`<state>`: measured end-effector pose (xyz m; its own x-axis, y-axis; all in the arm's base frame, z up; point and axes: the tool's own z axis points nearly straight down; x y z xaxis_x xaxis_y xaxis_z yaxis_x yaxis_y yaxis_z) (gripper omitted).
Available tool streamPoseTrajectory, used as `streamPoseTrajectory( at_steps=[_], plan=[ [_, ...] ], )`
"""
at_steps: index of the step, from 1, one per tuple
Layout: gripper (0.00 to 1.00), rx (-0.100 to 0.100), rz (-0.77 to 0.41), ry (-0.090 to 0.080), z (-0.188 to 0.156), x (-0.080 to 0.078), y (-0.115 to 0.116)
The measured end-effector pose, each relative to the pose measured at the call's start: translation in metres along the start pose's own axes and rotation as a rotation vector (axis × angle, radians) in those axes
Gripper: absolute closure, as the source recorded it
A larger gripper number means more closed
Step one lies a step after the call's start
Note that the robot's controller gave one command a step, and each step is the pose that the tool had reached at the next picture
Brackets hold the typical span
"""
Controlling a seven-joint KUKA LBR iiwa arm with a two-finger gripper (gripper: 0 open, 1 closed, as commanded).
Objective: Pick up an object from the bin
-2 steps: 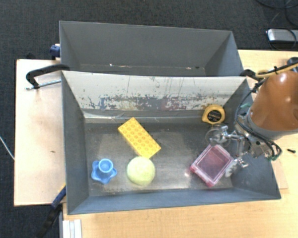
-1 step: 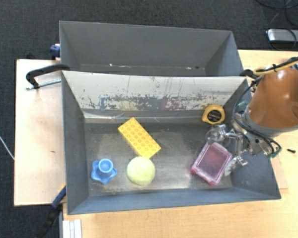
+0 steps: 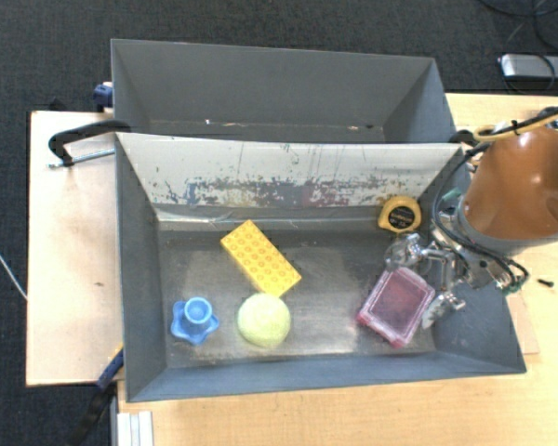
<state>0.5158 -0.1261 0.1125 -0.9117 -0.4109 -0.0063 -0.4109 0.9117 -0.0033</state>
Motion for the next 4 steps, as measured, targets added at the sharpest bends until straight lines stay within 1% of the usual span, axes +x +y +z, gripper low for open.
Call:
streamPoseTrajectory(
  at_steps=[1, 2, 3, 4],
  plan=[
    [0.0, -0.003, -0.218, 0.002, -0.025, 0.0, 0.013],
    [0.0, 0.0, -0.112, -0.002, -0.019, -0.009, 0.002],
    [0.0, -0.002, -0.338, 0.001, 0.002, -0.013, -0.003],
    [1.0, 0.002, -0.979, 0.0, 0.033, -0.024, -0.003]
  ],
)
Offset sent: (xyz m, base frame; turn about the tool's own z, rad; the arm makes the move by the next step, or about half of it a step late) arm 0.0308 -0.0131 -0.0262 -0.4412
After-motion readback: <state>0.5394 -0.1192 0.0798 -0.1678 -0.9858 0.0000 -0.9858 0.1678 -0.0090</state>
